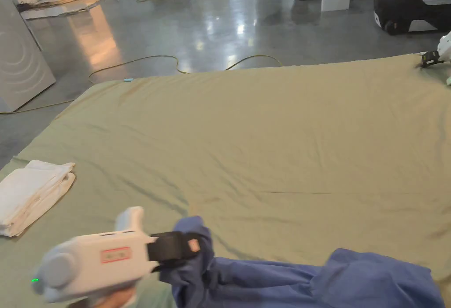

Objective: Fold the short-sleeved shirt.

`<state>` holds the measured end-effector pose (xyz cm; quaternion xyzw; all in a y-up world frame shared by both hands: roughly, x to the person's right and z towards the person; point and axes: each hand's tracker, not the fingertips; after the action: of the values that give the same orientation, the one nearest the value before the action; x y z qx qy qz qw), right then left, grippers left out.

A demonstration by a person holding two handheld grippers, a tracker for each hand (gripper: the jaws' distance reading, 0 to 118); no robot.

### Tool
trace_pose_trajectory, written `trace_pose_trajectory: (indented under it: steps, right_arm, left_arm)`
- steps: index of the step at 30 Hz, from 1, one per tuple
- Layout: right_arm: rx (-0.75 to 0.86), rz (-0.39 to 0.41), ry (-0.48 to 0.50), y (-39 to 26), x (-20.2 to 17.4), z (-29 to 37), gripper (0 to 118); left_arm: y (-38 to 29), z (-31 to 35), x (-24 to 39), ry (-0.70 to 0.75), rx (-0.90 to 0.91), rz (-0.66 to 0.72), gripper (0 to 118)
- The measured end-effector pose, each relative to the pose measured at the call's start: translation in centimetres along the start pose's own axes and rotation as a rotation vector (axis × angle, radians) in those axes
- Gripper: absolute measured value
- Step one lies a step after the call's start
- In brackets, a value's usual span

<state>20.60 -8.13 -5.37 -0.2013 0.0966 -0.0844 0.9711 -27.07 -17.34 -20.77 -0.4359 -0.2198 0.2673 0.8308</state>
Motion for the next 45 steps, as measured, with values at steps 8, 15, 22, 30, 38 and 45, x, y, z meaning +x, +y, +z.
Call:
trace_pose_trajectory:
  steps: [8, 15, 22, 30, 38, 45]
  right_arm:
    - [0.001, 0.009, -0.089, 0.0, 0.3, 3.7, 0]
    - [-0.019, -0.045, -0.085, -0.6, 1.7, 3.1, 0]
    - [-0.027, -0.082, -0.066, -1.0, 1.6, 2.9, 0]
    - [-0.055, -0.075, -0.080, -1.1, 1.3, 2.7, 0]
    - [-0.072, -0.096, -0.044, -1.4, 1.6, 1.9, 0]
    - [-0.093, -0.108, -0.032, -1.5, 1.1, 2.4, 0]
  left_arm:
    - [-4.1, -14.1, 4.0, 0.152, -0.180, -0.082, 15]
    - [-2.2, -9.6, 2.7, -0.008, 0.023, -0.032, 94]
    - [-5.3, -12.3, -0.6, 0.071, -0.050, 0.141, 7]
    - [-6.8, -16.4, 0.2, -0.009, -0.158, 0.205, 1]
    - [-5.7, -5.2, -5.6, -0.108, 0.127, 0.347, 85]
    - [-7.0, -6.1, -9.9, -0.083, 0.075, 0.500, 94]
